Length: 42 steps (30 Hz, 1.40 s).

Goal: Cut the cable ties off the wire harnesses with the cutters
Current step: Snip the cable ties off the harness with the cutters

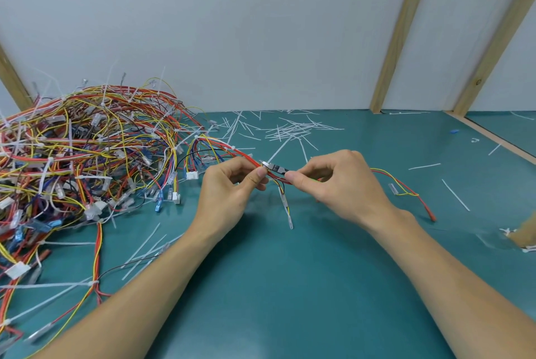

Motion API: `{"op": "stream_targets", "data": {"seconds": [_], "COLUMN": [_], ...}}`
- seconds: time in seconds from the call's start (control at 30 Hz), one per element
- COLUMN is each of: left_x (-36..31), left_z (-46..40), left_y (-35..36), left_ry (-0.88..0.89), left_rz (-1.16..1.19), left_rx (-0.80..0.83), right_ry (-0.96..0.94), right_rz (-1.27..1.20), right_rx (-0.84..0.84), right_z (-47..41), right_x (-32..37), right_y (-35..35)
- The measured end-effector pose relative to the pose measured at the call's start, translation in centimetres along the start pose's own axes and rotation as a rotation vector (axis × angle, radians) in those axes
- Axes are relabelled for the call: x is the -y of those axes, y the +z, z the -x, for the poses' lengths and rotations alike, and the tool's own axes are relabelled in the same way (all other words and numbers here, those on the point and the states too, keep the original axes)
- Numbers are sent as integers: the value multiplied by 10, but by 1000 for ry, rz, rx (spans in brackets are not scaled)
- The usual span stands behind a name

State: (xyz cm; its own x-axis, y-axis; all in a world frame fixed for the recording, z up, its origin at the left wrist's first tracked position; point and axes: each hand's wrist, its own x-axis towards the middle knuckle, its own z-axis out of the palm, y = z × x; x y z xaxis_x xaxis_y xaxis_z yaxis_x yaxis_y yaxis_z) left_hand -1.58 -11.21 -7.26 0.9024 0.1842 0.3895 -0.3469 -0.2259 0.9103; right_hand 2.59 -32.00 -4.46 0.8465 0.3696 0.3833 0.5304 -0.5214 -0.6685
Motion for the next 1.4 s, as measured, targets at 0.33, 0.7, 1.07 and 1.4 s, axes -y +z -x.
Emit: {"op": "stream_targets", "data": {"seconds": [0.33,0.7,1.07,1.4], "left_x": [0,2,3,-1], "left_z": [-1,-5,-9,-1], "left_y": [-2,-4,-11,3], "left_ry": [3,-34,-86,-43], "left_rz": [-4,55,100,-12], "left_rx": [-10,-89,-121,49], "right_ry": [-11,238,262,246], "right_rz": [-21,-180,12,45], "right_rx": [-7,-246,112,-121], "right_z": [0,-9,-7,-2], "right_x": [3,-1,-6,9], "right_y": [2,-6,-4,1]}}
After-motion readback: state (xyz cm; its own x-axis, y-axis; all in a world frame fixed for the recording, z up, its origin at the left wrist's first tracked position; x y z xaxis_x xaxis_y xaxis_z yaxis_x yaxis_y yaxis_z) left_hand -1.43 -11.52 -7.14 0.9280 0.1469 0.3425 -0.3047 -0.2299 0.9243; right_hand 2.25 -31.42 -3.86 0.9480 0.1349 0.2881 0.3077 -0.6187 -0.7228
